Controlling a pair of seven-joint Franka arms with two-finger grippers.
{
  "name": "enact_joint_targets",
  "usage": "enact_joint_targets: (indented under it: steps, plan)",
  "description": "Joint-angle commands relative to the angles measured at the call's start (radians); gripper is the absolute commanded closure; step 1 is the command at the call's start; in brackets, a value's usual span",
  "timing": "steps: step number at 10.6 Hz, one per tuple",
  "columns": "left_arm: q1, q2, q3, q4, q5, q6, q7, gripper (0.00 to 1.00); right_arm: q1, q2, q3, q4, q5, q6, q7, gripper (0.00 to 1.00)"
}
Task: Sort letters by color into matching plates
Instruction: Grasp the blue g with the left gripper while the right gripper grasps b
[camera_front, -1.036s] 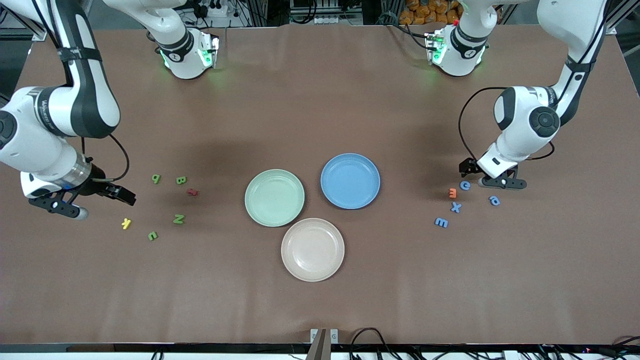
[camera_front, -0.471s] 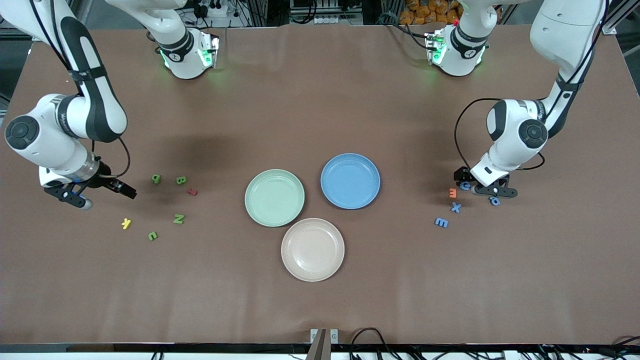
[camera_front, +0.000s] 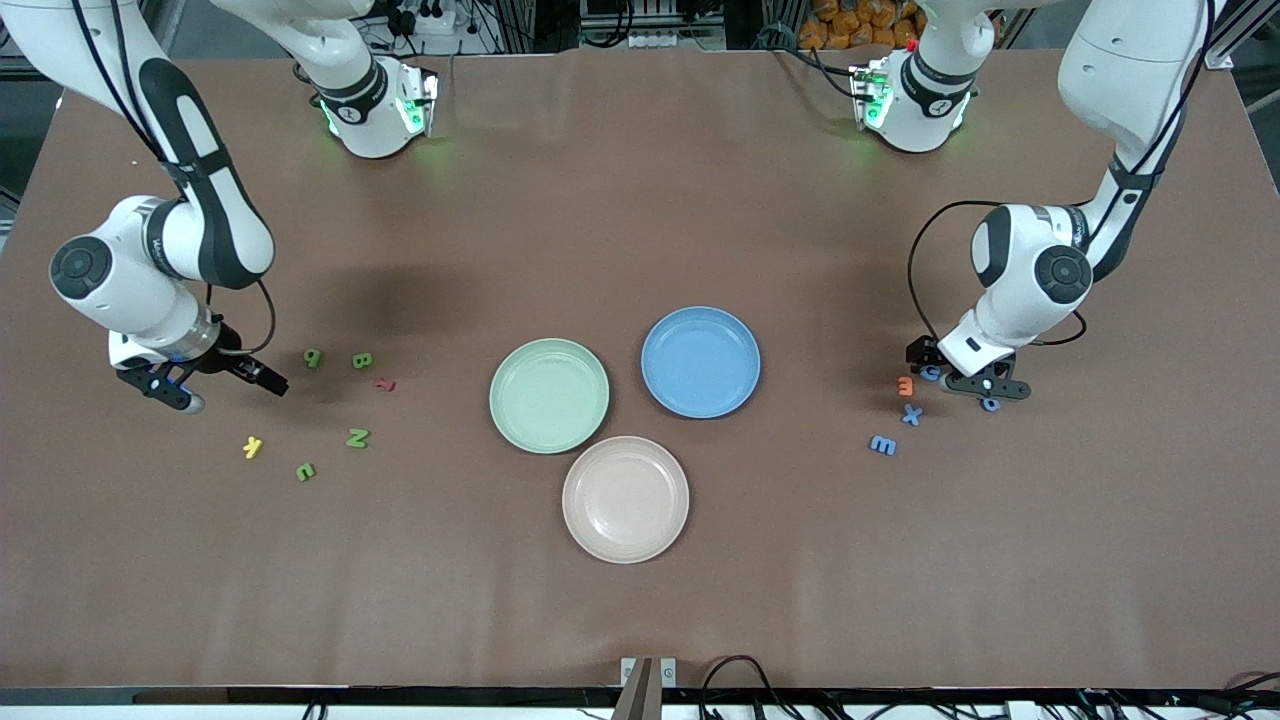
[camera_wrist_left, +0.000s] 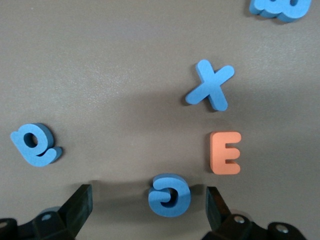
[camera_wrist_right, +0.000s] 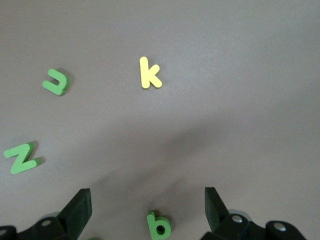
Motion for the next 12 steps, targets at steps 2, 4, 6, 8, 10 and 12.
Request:
enact_joint_targets:
  steps: [2, 4, 6, 8, 10, 12]
  plan:
    - [0.008, 0.010, 0.007, 0.007, 0.023, 0.008, 0.043, 0.00, -0.008, 0.019, 0.009, -0.084, 0.042, 0.106, 0.010, 0.00]
    - [0.012, 0.011, 0.020, 0.007, 0.023, 0.008, 0.051, 0.00, -0.008, 0.032, 0.008, -0.106, 0.045, 0.121, 0.010, 0.00]
    - [0.012, 0.011, 0.020, 0.007, 0.023, 0.007, 0.051, 0.00, -0.007, 0.032, 0.008, -0.126, 0.046, 0.121, 0.010, 0.00]
    - [0.010, 0.011, 0.020, 0.007, 0.023, 0.008, 0.048, 0.00, -0.005, 0.030, 0.008, -0.143, 0.046, 0.121, 0.010, 0.00]
    - [0.005, 0.011, 0.020, 0.010, 0.023, 0.008, 0.042, 0.00, -0.003, 0.033, 0.009, -0.147, 0.046, 0.121, 0.010, 0.00]
    - [-0.016, 0.005, 0.018, 0.006, 0.023, 0.005, -0.001, 0.00, -0.002, 0.041, 0.008, -0.147, 0.046, 0.121, 0.010, 0.00]
